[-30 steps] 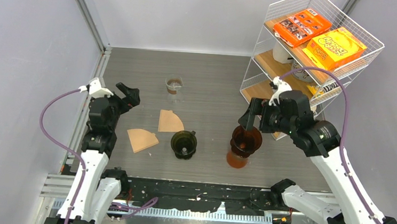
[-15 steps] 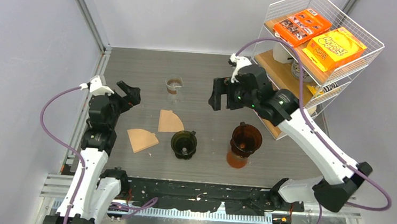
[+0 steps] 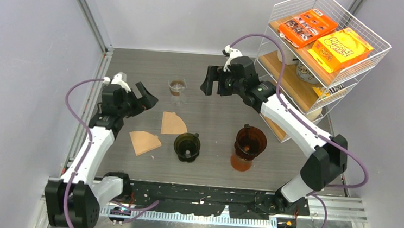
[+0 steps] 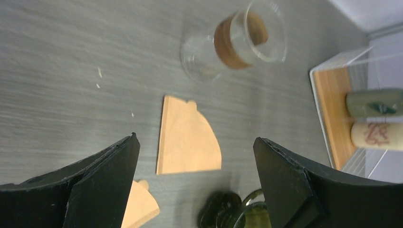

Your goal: Place the coffee filter in the dripper

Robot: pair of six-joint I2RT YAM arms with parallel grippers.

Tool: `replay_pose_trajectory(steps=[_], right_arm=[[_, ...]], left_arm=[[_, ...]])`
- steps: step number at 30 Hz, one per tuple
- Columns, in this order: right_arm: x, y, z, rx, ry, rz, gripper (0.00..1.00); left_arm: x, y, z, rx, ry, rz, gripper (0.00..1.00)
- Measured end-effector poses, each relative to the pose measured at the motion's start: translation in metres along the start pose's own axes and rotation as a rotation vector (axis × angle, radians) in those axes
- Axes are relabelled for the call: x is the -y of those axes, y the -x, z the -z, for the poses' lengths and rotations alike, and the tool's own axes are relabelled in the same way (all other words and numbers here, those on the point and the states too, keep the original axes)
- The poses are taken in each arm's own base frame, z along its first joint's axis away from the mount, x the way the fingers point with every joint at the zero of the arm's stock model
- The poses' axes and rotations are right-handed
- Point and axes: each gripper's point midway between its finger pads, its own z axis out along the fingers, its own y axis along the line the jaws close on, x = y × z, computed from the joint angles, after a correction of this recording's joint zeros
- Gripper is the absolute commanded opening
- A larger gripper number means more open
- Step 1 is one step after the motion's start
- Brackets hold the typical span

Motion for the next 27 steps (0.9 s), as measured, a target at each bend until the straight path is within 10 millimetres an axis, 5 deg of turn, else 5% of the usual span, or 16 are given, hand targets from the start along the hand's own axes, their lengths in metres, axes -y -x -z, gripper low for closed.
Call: replay_pose_trajectory(steps=[6, 11, 17, 27], right_arm=[[0.012, -0.028, -0.032, -0.080, 0.006, -0.032, 0.96], [0.014, -0.038, -0.035, -0.100, -0.002, -0.041, 0.95], [0.021, -0.047, -0.038, -0.111, -0.031, -0.041, 0.96], [0.029, -0.081, -0.060, -0.204, -0.063, -0.038, 0.97]], left_arm=[[-0.008, -0.066, -0.022, -0.279, 0.076, -0.017, 0.92], [-0.010, -0.106, -0.040, -0.444, 0.154, -0.069, 0.85], [-0.013, -0.128, -0.061, -0.549, 0.252, -0.128, 0.75], [-0.024, -0.141, -0.065, -0.602, 0.324, -0.146, 0.75]])
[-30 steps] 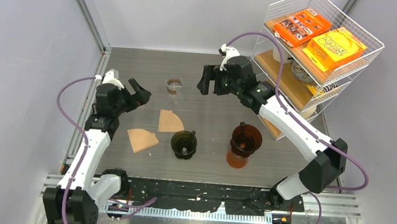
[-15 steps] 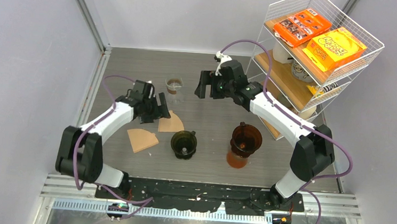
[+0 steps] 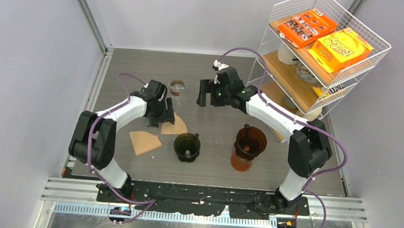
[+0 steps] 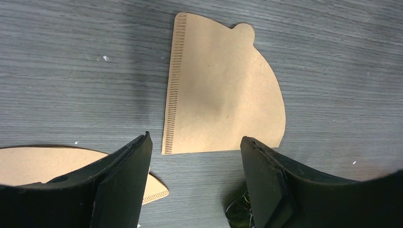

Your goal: Place the coffee filter in the dripper

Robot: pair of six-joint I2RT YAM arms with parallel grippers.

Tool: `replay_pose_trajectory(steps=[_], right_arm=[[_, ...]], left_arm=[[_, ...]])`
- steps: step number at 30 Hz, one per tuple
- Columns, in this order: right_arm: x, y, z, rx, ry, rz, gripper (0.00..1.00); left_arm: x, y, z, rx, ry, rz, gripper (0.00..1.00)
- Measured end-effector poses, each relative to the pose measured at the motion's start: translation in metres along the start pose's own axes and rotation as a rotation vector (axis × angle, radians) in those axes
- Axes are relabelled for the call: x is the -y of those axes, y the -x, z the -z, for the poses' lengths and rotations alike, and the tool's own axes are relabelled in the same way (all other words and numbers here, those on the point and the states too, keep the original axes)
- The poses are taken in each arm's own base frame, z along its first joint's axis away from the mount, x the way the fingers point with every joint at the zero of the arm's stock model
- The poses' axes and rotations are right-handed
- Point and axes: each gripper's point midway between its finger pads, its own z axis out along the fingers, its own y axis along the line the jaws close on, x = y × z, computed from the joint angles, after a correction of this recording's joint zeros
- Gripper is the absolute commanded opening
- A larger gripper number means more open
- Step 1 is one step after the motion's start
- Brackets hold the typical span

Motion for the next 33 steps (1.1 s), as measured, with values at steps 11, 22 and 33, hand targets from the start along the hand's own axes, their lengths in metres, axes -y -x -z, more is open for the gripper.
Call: replay_pose_trajectory(steps=[11, 22, 33], right_arm=[[0.003, -0.023, -0.023, -0.071, 0.001, -0.026, 0.98], [0.006, -0.026, -0.025, -0.079, -0.008, -0.027, 0.98], [0.012, -0.032, -0.026, -0.089, -0.028, -0.029, 0.98]], left_arm=[[0.001, -0.015, -0.016, -0.053, 0.033, -0.005, 0.71], [0.000, -0.016, -0.021, -0.048, 0.134, -0.018, 0.64], [0.002, -0.019, -0.025, -0.051, 0.229, -0.047, 0.47]])
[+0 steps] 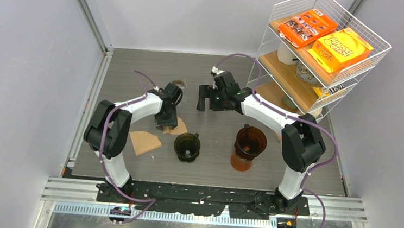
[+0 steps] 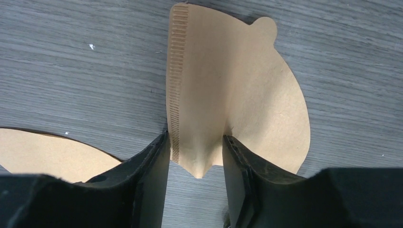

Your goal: Place the coffee filter in the dripper

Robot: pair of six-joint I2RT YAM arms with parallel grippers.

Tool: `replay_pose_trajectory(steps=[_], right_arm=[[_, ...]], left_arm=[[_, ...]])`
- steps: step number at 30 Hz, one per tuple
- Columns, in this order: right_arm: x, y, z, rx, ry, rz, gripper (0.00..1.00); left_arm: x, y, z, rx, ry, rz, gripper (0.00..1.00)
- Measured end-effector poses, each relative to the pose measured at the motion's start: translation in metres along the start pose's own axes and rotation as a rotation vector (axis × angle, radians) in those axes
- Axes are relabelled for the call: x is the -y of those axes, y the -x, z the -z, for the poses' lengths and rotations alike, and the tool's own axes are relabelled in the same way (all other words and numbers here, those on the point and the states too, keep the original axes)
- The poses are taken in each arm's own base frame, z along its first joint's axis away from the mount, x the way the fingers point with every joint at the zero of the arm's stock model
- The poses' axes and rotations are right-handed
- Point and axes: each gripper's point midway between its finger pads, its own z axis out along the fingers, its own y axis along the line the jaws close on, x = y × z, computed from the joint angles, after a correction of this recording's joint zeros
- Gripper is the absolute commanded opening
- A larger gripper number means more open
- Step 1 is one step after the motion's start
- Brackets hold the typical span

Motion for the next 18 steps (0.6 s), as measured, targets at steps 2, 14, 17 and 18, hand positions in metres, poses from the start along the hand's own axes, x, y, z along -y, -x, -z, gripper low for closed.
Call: replay_pose_trajectory(steps=[2, 14, 17, 18], right_arm=[[0.000, 0.000, 0.000, -0.001, -0.001, 0.000, 0.98], [0.003, -0.001, 0.000, -0.004, -0.004, -0.005, 0.99], [0.004, -0.004, -0.001, -0.009, 0.001, -0.005, 0.99], [0.004, -0.005, 0.000, -0.011, 0.004, -0.006, 0.99]], left_arm=[[0.000, 0.000, 0.000, 0.000, 0.003, 0.005, 0.45], [-0.002, -0.001, 0.004, 0.011, 0.001, 0.002, 0.09], [-0.003, -0.001, 0.014, 0.033, -0.016, 0.001, 0.08], [-0.002, 0.001, 0.019, 0.046, -0.027, 0.002, 0.08]])
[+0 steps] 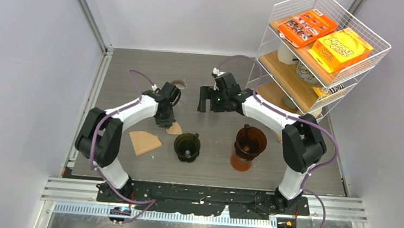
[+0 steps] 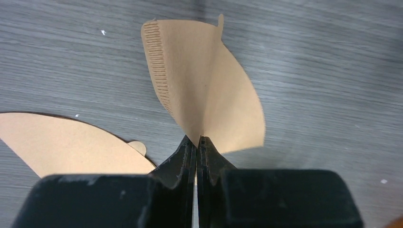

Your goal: Place the coffee filter in the dripper

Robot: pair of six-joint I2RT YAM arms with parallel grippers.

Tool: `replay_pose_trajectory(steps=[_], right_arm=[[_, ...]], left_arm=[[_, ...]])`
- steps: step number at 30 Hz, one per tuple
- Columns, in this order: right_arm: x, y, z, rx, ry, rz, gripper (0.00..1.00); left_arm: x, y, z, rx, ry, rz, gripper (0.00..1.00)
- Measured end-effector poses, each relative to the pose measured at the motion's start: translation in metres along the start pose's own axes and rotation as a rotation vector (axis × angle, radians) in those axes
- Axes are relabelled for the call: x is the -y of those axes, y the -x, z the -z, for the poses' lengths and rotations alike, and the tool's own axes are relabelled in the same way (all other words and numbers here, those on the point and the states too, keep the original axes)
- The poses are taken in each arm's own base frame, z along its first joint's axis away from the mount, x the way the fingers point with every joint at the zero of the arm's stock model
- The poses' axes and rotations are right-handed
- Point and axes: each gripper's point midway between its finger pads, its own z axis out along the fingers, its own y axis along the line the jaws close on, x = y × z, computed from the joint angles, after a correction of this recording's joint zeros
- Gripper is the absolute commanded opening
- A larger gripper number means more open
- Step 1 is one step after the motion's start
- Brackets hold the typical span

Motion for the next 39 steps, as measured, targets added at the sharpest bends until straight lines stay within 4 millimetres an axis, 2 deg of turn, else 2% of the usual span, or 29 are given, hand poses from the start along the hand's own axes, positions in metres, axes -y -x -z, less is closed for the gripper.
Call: replay_pose_trajectory(steps=[5, 9, 16, 21, 25, 27, 30, 34, 39], right_arm=[[-0.004, -0.002, 0.005, 0.003, 0.025, 0.003, 0.99], [-0.011, 0.005, 0.017, 0.034, 0.060, 0.012, 0.99], [-0.020, 0.029, 0.060, 0.156, 0.136, 0.030, 0.99], [-0.006, 0.040, 0.093, 0.239, 0.180, 0.005, 0.98], [0.011, 0.037, 0.123, 0.311, 0.203, -0.006, 0.98], [0.013, 0.034, 0.141, 0.353, 0.213, 0.021, 0.98], [0.006, 0.029, 0.169, 0.431, 0.252, 0.110, 0.96], [-0.003, 0.017, 0.201, 0.532, 0.311, 0.228, 0.96], [-0.018, -0.007, 0.221, 0.591, 0.432, 0.362, 0.96]], left_arm=[[0.004, 0.017, 0.029, 0.091, -0.054, -0.001, 0.08], [0.002, 0.029, 0.053, 0.171, -0.086, -0.006, 0.08], [0.005, 0.049, 0.107, 0.345, -0.208, -0.019, 0.11], [0.023, 0.053, 0.149, 0.463, -0.410, -0.092, 0.17], [0.052, 0.043, 0.183, 0.520, -0.655, -0.201, 0.21], [0.067, 0.035, 0.201, 0.535, -0.781, -0.256, 0.21], [0.089, 0.022, 0.233, 0.550, -0.978, -0.362, 0.21], [0.109, -0.001, 0.267, 0.561, -1.196, -0.498, 0.22], [0.118, -0.030, 0.288, 0.559, -1.356, -0.641, 0.22]])
